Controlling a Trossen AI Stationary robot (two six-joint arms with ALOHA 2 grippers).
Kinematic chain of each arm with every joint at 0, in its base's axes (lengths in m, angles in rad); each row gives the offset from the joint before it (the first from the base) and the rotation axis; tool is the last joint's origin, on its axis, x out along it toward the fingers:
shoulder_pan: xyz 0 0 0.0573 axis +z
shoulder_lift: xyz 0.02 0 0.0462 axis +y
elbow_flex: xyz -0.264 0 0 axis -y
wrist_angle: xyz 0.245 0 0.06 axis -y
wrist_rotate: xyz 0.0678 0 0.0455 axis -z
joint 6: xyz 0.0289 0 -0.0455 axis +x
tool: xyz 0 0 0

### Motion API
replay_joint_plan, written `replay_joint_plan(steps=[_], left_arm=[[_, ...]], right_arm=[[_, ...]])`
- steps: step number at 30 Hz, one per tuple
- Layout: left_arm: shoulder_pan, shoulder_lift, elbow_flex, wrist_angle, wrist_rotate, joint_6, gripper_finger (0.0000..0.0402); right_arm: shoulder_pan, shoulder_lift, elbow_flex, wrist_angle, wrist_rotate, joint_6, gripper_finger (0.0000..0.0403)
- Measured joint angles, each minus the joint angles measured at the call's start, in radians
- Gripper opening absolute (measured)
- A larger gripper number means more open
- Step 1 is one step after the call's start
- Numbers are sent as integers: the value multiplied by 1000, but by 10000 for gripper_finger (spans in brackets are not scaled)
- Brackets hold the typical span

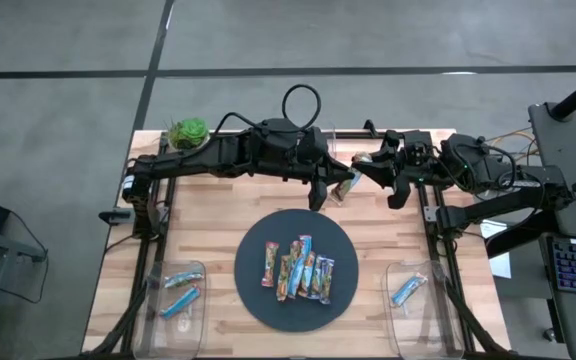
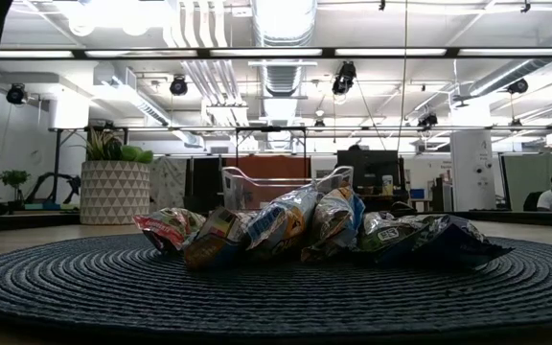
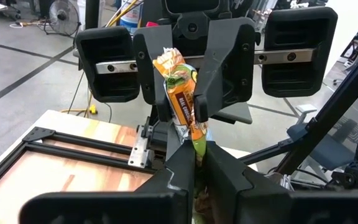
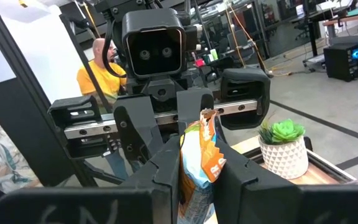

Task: Pick and place Granola Bars by type
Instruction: Put the yellow granola bar into the bottom right transparent bin

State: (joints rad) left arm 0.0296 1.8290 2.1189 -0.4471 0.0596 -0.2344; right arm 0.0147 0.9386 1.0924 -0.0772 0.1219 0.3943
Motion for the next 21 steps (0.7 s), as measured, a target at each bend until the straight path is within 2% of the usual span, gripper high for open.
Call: replay_joint_plan(steps=[14,18,21], left_arm=[[-1,0,0,2,-1,1,160],[0,0,0,-13,-8,-2,181],[5,-7,0,-83,-12,-2,183]], right_arm=[[-1,0,0,-2,1,-6,54],[-1,0,0,-2,0,-6,54],[-1,0,0,-2,-7,-6,54]])
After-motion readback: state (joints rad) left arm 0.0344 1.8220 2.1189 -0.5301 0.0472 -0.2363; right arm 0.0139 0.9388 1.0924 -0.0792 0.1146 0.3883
